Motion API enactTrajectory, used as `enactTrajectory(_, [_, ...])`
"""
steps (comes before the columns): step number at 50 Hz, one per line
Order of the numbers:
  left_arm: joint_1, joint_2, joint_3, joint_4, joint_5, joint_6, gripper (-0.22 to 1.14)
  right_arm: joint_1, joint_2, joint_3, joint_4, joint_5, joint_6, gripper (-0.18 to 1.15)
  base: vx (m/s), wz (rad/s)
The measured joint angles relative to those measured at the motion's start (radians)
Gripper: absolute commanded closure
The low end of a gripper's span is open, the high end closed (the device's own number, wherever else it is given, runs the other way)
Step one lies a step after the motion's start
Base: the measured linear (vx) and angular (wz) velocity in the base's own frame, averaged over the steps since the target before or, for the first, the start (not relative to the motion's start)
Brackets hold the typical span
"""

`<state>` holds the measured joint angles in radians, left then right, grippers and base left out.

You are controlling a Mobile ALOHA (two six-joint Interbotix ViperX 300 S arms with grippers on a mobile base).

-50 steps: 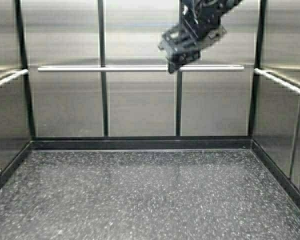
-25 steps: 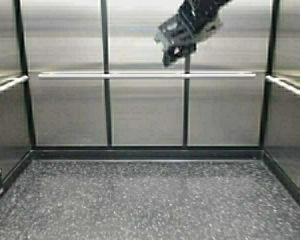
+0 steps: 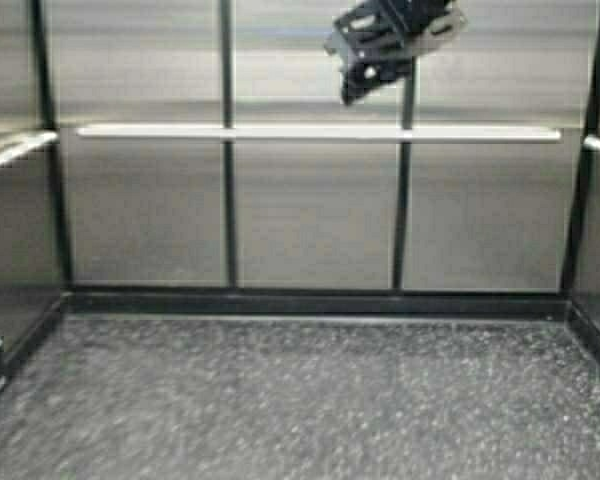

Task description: Navigate to elevator, push the call button, then enter the elevator

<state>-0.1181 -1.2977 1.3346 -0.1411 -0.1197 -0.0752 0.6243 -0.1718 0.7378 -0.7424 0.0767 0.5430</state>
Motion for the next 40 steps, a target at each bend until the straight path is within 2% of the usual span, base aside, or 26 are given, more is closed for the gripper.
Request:
enactTrajectory(11, [0.005,0.037,-0.006,-0.002,-0.021,0.002,0.9,-0.04,0.014,-0.014,0.005,0.009,0.002,0.91,0.42,-0.18])
enactTrajectory(26, [0.002,0.023,-0.002,-0.003,-0.017,0.003,0.9,-0.037,0.031,-0.011,0.006,0.015,0.002,0.91,0.44,-0.26])
enactTrajectory(40, [-0.003,0.066,0.005,-0.005,-0.028,0.003,0.9,-0.021,0.089,-0.031,0.009,-0.008,-0.005,0.91,0.44,-0.06])
